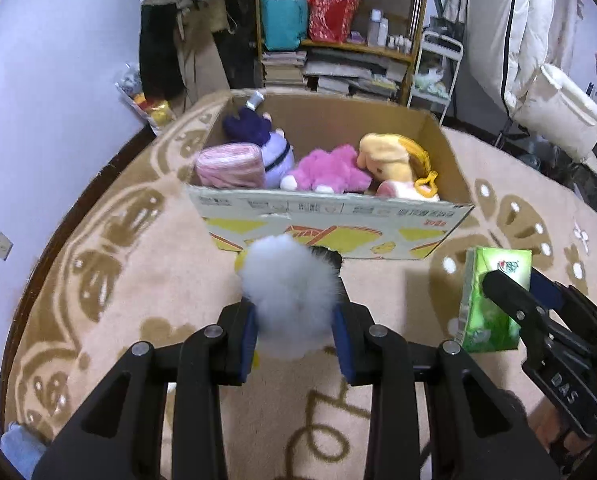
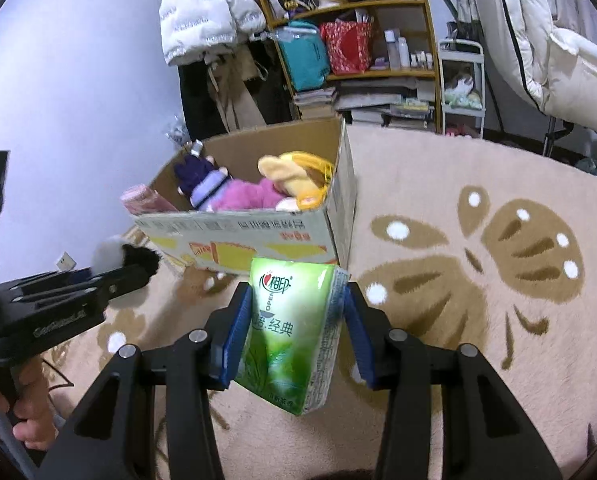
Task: Organize soft objects
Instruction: 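Lift the tissue pack with the right tool while the left lifts the keychain over the box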
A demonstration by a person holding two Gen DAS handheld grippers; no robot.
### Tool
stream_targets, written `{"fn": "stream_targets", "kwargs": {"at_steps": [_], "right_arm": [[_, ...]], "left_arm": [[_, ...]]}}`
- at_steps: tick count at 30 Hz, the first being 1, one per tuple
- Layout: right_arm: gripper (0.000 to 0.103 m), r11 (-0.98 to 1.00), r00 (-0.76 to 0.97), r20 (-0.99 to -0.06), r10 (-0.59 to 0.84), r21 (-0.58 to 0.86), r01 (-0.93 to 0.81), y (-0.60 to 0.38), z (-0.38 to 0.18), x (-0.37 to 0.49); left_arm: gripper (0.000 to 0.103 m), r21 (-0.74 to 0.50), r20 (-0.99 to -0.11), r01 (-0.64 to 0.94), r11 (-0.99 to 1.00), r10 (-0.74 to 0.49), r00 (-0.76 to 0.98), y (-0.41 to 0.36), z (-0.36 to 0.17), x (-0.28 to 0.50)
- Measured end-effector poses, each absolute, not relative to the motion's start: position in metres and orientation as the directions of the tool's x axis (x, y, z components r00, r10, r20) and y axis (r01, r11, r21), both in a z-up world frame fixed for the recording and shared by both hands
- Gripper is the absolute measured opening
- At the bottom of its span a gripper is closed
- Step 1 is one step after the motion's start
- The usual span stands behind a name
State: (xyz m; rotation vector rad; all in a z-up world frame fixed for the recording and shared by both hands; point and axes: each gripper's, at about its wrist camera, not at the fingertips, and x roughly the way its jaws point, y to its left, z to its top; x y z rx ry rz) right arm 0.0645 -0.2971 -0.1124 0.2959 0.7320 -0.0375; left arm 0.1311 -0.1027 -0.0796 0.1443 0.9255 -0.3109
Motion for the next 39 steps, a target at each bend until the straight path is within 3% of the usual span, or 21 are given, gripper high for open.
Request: {"fn": "stream_targets", "kwargs": {"at_steps": [11, 20, 39], "right_arm": [[0.048, 0.96, 0.809, -0.583, 0.076, 0.262, 0.099, -0.297, -0.073, 0.05], [0.048, 0.967, 0.83, -0.548, 0.098, 0.248, 0.049, -0.291, -0.055, 0.071], [0.048, 0.983, 0.818, -0.566, 0.106, 0.184, 0.0, -0.294, -0.051, 0.154]], "left_arm": [[0.031, 0.042, -0.692, 0.333, 0.942, -0.213, 0.689, -0.096, -0.016, 0.091], [0.032, 0.078, -0.618, 0.323, 0.943, -0.209, 0.758, -0.097, 0.014, 0.109], [0.033, 0.114, -0.596, 0.335, 0.935, -0.206, 0.776, -0.117, 0.003, 0.196]]}}
